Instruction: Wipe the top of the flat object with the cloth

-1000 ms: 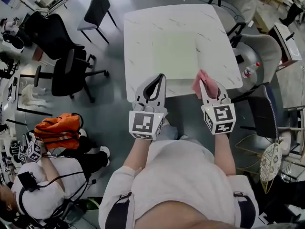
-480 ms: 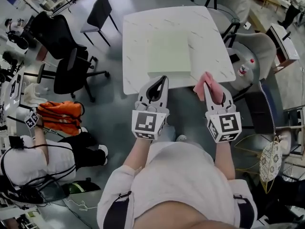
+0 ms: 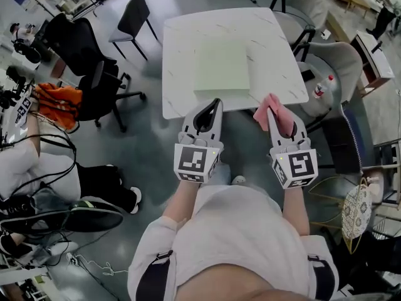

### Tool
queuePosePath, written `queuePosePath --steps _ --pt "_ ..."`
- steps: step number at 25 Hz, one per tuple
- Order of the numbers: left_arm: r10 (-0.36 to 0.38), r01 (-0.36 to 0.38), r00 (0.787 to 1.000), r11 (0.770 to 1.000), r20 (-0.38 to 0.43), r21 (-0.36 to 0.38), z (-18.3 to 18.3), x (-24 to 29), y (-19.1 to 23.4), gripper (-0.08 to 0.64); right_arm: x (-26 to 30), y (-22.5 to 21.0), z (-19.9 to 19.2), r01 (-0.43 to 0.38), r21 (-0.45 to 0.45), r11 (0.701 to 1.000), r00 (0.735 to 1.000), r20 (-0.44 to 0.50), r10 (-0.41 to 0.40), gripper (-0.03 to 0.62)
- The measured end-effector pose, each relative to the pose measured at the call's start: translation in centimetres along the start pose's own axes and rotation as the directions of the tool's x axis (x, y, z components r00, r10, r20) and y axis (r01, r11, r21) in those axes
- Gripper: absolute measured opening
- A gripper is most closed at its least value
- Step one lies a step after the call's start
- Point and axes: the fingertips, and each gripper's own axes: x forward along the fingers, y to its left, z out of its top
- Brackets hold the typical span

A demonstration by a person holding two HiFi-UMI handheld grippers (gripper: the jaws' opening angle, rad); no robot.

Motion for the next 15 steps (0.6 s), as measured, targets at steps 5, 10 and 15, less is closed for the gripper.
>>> queuePosePath --steps 5,10,15 --pt "0.012 -0.012 1.000 1.000 0.002 0.000 -0.09 -0.42 -0.10 0.015 -0.32 -0.02 0.23 -0.005 0.005 1.000 1.000 0.018 0.004 0.031" --pt "0.022 -0.022 1.000 1.000 0.005 -0.002 -0.09 -0.71 0.06 0.015 -0.41 0.18 0.45 -0.010 0.005 1.000 1.000 0.029 0.010 0.031" --pt "0.029 -0.029 1.000 1.000 -0.001 0.000 -0.29 -1.11 0.36 0.015 -0.35 0.75 1.03 -0.027 -0.013 1.000 0.999 0.041 0.028 0.031"
